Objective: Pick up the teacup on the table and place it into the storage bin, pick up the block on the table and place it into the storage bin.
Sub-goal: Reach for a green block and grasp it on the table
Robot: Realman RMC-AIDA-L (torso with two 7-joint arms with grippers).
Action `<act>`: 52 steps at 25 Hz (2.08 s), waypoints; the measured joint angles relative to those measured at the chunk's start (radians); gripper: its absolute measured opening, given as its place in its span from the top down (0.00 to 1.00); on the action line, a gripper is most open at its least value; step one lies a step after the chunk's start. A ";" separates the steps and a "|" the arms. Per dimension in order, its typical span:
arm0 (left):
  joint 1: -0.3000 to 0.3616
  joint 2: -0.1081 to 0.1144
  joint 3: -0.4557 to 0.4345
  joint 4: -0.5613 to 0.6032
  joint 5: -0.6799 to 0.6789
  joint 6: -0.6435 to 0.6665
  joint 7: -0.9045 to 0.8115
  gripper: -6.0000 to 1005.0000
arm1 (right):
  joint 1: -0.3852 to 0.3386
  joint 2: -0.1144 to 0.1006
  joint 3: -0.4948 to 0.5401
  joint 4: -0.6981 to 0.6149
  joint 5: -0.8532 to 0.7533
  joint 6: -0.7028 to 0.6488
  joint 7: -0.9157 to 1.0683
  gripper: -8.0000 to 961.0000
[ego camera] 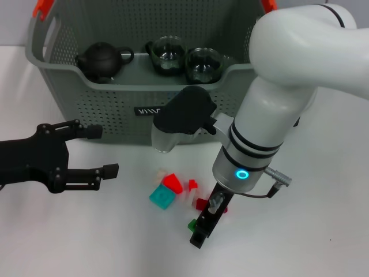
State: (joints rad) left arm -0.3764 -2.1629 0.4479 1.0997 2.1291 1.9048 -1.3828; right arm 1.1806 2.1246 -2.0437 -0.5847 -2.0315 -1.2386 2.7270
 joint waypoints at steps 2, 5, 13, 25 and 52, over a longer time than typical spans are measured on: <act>-0.001 0.000 0.000 -0.001 0.000 -0.001 0.000 0.11 | 0.001 0.000 -0.008 -0.002 0.002 0.001 0.000 0.42; -0.001 0.000 0.000 -0.001 0.000 -0.001 0.000 0.11 | 0.001 0.000 -0.009 -0.005 0.004 0.002 0.000 0.45; -0.001 0.000 -0.001 -0.001 0.000 -0.003 0.005 0.11 | 0.007 0.000 -0.009 0.000 -0.001 0.016 0.000 0.47; -0.002 0.005 0.000 -0.015 0.000 -0.008 0.008 0.11 | 0.005 0.000 -0.018 0.000 -0.002 0.029 -0.010 0.47; -0.006 0.006 0.000 -0.025 0.000 -0.013 0.011 0.11 | 0.002 0.000 -0.026 -0.004 0.002 0.028 -0.021 0.52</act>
State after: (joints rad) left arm -0.3819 -2.1573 0.4476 1.0747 2.1292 1.8915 -1.3721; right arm 1.1827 2.1246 -2.0693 -0.5884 -2.0292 -1.2102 2.7056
